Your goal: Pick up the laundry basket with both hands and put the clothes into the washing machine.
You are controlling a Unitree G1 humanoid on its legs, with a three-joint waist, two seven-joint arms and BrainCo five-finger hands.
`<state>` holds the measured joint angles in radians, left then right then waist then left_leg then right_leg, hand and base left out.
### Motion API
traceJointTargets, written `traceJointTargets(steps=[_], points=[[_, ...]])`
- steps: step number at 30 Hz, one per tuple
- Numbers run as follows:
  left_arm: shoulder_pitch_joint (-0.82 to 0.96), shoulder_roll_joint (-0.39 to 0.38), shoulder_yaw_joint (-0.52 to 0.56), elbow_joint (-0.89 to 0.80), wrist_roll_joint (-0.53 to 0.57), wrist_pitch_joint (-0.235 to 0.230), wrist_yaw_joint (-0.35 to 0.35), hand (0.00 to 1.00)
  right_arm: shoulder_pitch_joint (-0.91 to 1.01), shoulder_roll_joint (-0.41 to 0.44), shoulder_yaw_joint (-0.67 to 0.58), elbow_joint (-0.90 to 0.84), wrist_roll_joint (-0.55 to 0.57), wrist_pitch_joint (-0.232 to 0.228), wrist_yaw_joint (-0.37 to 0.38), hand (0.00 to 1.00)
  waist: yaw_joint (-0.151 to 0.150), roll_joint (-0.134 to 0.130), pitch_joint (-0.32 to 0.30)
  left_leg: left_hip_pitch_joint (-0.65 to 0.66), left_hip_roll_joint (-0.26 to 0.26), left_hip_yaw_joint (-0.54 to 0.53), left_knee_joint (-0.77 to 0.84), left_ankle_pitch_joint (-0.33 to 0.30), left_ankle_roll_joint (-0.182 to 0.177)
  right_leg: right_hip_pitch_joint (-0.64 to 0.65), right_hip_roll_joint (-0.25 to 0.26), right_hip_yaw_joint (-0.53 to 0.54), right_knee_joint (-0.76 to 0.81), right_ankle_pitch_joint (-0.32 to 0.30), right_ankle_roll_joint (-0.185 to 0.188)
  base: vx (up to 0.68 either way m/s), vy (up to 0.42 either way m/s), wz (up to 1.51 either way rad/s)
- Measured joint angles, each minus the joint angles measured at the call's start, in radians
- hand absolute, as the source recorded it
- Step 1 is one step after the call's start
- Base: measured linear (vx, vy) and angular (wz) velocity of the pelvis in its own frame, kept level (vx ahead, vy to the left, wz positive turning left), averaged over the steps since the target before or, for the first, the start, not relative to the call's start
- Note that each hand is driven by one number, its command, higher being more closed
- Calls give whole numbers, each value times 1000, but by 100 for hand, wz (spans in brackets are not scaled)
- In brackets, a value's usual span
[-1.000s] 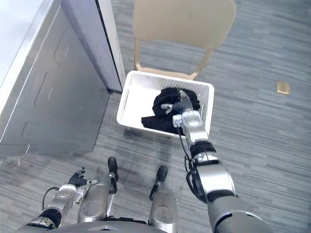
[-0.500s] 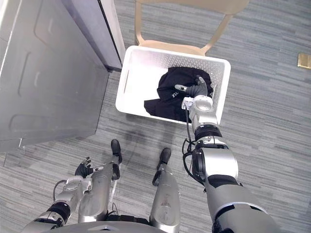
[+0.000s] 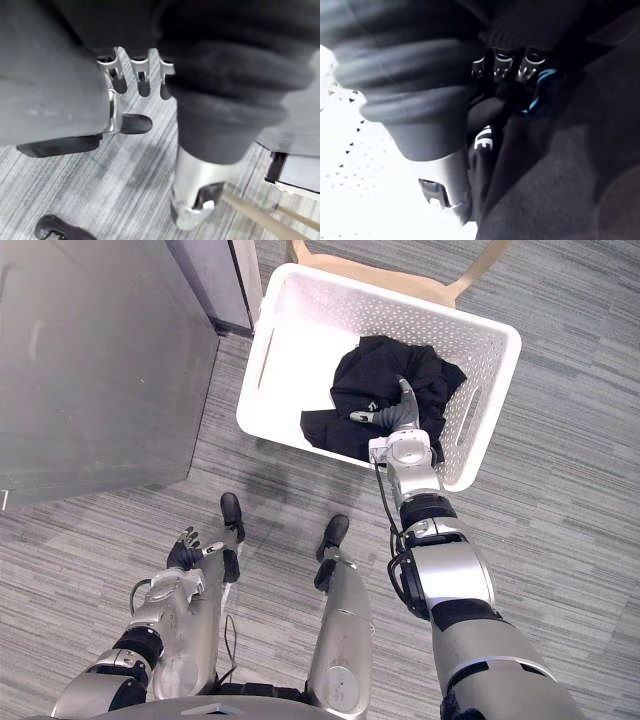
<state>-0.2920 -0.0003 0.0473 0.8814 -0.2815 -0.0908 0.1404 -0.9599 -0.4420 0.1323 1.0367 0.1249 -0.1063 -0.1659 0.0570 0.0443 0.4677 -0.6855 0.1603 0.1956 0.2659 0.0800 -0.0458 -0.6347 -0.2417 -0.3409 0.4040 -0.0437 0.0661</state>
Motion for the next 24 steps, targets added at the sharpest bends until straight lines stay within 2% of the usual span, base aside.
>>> traceJointTargets(steps=[5, 12, 17, 20, 24], points=[[-1, -11, 12, -7, -1, -8, 1, 0, -7, -30, 26, 0, 18, -2, -25, 100, 19, -6, -2, -20, 9, 12, 15, 2, -2, -27, 0, 2, 13, 4, -7, -27, -33, -5], [-7, -12, 12, -7, -22, -14, 11, 0, -1, -41, 19, 1, 59, -3, -26, 100, 26, -10, -7, -33, 14, 0, 28, 7, -8, -29, 3, -10, 20, 6, -8, 0, -20, 2], [-7, -28, 13, -1, -33, -12, 28, 0, 51, -25, -70, 2, 219, -3, -26, 100, 46, -11, -43, -42, 17, -6, 37, 11, -2, -28, 5, -21, 20, 5, -8, 9, -22, 3], [-8, -35, 26, -1, -54, -12, 31, 0, 61, 4, -131, 1, 296, -3, -31, 100, 47, -11, -44, -43, 22, -7, 54, 7, 0, -21, 6, -22, 23, 4, -8, 7, -33, -2], [-9, -47, 50, -2, -86, -14, 37, 0, 106, 73, -274, -67, 493, -23, -43, 100, 47, -12, -50, -40, 25, -13, 72, -1, 4, -9, 6, -27, 30, 0, -8, -5, -15, 2]])
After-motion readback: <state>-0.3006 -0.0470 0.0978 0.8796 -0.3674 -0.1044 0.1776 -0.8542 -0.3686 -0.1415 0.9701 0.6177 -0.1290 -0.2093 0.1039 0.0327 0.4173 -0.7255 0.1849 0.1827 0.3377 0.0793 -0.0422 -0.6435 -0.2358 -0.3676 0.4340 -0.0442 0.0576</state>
